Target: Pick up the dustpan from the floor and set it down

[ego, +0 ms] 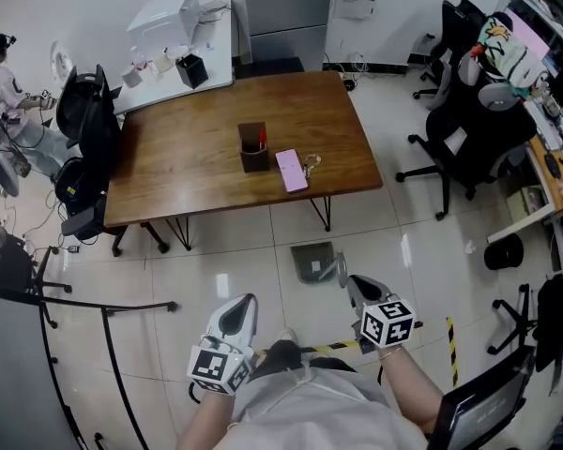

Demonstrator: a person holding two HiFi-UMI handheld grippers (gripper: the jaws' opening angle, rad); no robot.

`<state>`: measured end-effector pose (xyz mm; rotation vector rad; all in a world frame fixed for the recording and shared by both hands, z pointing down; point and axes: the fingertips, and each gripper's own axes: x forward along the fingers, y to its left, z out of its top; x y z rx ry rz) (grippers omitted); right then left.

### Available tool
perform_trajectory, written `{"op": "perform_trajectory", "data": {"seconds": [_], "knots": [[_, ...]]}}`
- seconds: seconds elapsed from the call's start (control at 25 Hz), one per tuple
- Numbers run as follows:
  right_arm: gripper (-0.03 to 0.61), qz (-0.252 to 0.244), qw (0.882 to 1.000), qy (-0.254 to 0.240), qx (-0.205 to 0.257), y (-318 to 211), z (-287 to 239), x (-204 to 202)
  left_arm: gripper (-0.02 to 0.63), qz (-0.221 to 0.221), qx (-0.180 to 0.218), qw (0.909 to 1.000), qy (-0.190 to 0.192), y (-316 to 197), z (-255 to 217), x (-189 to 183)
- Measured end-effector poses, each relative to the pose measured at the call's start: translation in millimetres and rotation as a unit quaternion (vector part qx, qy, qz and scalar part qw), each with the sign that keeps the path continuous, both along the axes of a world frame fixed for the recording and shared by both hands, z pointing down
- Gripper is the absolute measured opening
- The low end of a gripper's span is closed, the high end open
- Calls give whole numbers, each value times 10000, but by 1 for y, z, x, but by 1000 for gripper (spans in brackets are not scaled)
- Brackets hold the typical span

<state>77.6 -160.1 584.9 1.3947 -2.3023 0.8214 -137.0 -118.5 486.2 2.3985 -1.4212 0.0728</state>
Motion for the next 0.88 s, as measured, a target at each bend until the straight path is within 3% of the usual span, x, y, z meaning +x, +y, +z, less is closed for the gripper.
{"op": "perform_trajectory", "data": {"seconds": [0.2, 0.48, 0.64, 0.76, 0.88], "knots": [[2, -639, 9941, -438, 762, 57, -59, 11, 15, -11, 219, 9997, -126, 44, -22, 35], [2, -963, 9843, -928, 1148, 129, -98, 42, 15, -285, 179, 9993, -140, 124, -21, 75], [2, -1898, 9583, -1607, 1407, 172, -133, 22, 15, -213, 225, 9995, -91, 147, -29, 93], [3, -2075, 9477, -1533, 1880, 188, -163, 12, 15, -4, 419, 9991, -70, 153, -45, 105], [2, -2111, 9444, -1250, 2189, 193, -181, 4, 15, 161, 570, 9982, -65, 153, -57, 111]]}}
